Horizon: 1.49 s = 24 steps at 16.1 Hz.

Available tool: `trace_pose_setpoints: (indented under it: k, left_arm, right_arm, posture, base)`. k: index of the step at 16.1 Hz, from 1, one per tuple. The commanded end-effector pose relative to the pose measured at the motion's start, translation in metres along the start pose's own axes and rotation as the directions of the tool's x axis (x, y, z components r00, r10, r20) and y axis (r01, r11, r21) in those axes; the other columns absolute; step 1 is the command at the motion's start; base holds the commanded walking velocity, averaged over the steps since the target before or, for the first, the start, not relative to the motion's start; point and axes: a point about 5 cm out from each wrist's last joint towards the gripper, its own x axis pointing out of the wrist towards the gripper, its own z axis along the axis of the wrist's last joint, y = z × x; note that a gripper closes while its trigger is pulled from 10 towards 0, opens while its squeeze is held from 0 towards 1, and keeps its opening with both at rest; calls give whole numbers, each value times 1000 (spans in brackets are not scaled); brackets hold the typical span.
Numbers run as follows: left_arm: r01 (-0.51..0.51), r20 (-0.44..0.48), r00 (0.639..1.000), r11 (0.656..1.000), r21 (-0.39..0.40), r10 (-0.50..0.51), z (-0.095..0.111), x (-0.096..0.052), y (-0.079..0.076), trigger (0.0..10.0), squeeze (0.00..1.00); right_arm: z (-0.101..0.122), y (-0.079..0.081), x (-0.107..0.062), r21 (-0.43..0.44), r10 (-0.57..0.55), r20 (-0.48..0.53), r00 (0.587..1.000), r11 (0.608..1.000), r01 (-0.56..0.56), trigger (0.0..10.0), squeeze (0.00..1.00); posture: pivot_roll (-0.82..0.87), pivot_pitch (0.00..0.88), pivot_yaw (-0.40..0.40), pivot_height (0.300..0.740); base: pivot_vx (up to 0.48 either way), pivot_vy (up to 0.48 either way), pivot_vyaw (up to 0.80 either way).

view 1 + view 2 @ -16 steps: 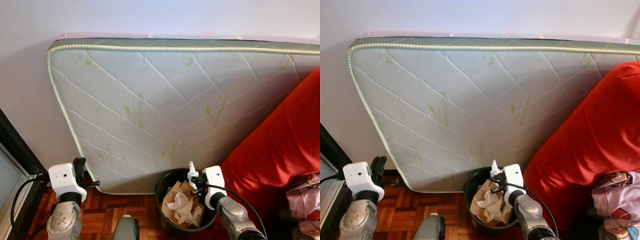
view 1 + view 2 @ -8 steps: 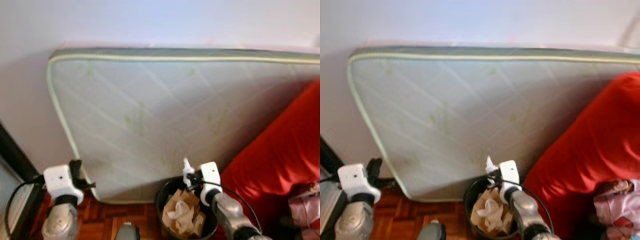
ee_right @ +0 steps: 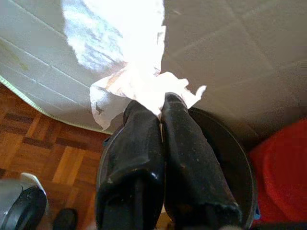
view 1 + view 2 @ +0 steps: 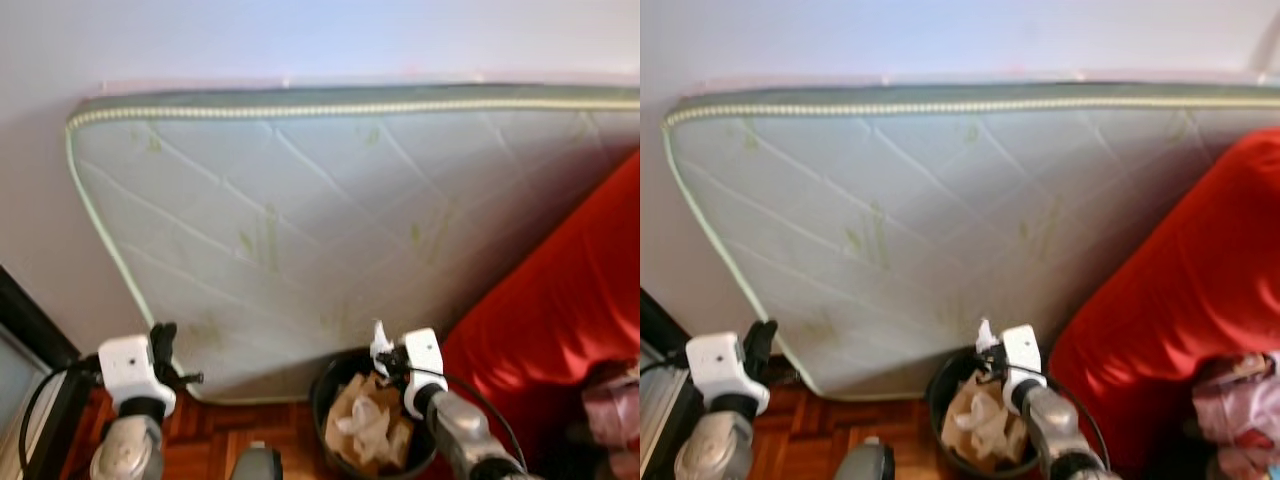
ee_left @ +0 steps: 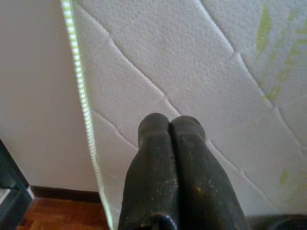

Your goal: Clean up the room

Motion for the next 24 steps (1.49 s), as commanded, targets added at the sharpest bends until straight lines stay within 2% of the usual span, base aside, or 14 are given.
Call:
trace_pose_setpoints:
  k: [1,6,17,20,24]
  left_arm:
    - [2,-2,1000,1000,-8,-2,2,-1,0,10000,0]
    - [3,-4,1000,1000,-14,-3,2,0,-2,10000,0]
    - [2,-23,1000,1000,-14,-3,0,-8,-2,10000,0]
    - [15,-28,999,1000,-16,-16,0,-9,-3,10000,0]
    - [45,-35,998,999,-12,-45,2,-7,-7,10000,0]
  right_arm:
    - [5,0,2,-12,5,1,1000,1000,-5,10000,0]
    - [7,-2,2,-10,-4,4,1000,1000,4,10000,0]
    - [1,-4,0,-15,2,-14,1000,1000,-2,10000,0]
    - [0,-1,0,-22,16,-20,1000,1000,-17,10000,0]
    - [-3,8,3,-44,48,-57,997,998,-50,10000,0]
  posture:
    - [213,29,-56,641]
    - [208,36,-61,641]
    - [218,57,-77,641]
    - [226,68,-79,641]
    - [228,124,-74,641]
  base:
    - [244,0,0]
    - [244,0,0]
    - [252,0,0]
    - [86,0,0]
    - [0,0,0]
